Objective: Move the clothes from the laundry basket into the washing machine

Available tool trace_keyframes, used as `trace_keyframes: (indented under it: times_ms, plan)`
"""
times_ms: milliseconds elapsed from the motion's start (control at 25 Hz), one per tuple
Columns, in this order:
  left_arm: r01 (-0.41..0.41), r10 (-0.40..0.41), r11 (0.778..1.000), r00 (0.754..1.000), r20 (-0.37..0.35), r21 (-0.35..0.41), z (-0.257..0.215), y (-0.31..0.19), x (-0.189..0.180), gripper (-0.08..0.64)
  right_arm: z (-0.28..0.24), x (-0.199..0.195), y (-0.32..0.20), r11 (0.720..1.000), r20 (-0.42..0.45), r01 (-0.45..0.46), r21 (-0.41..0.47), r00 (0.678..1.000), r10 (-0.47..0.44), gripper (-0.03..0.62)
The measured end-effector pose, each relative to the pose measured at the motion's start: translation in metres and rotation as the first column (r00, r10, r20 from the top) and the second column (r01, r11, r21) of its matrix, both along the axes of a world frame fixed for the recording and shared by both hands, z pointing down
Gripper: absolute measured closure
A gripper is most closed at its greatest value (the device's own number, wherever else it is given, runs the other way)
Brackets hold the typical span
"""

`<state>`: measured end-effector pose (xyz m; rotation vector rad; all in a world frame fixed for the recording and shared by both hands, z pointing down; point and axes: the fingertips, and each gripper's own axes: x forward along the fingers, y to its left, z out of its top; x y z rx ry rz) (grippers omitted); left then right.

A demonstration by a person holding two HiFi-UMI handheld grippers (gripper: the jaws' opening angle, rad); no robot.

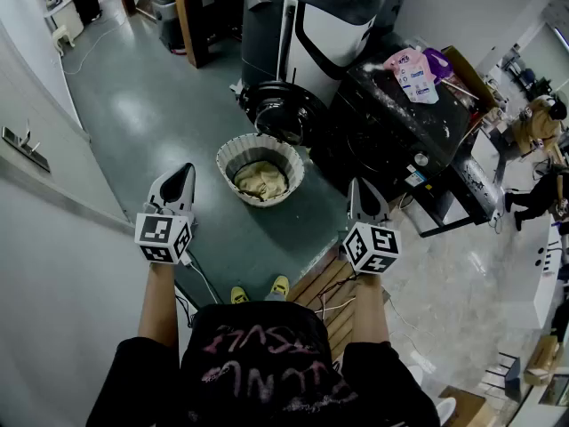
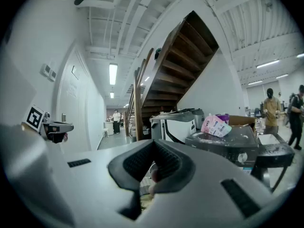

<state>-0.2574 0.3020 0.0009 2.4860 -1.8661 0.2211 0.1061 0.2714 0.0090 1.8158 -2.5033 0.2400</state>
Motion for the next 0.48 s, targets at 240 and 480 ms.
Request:
trace_keyframes:
  times_ms: [240, 480]
  plan:
    - [-0.002, 0.002, 1.000, 1.000, -0.002, 0.000, -0.001, 0.002, 0.005, 0.549, -0.001, 0.002, 0.004, 1.000, 0.006, -0.003, 0.000, 1.000, 0.003, 0.589]
    - [-0.008, 0.008, 1.000, 1.000, -0.001, -0.004, 0.001, 0.004, 0.011, 0.549, 0.000, 0.006, 0.007, 1.000, 0.027, -0.007, -0.001, 1.000, 0.007, 0.589]
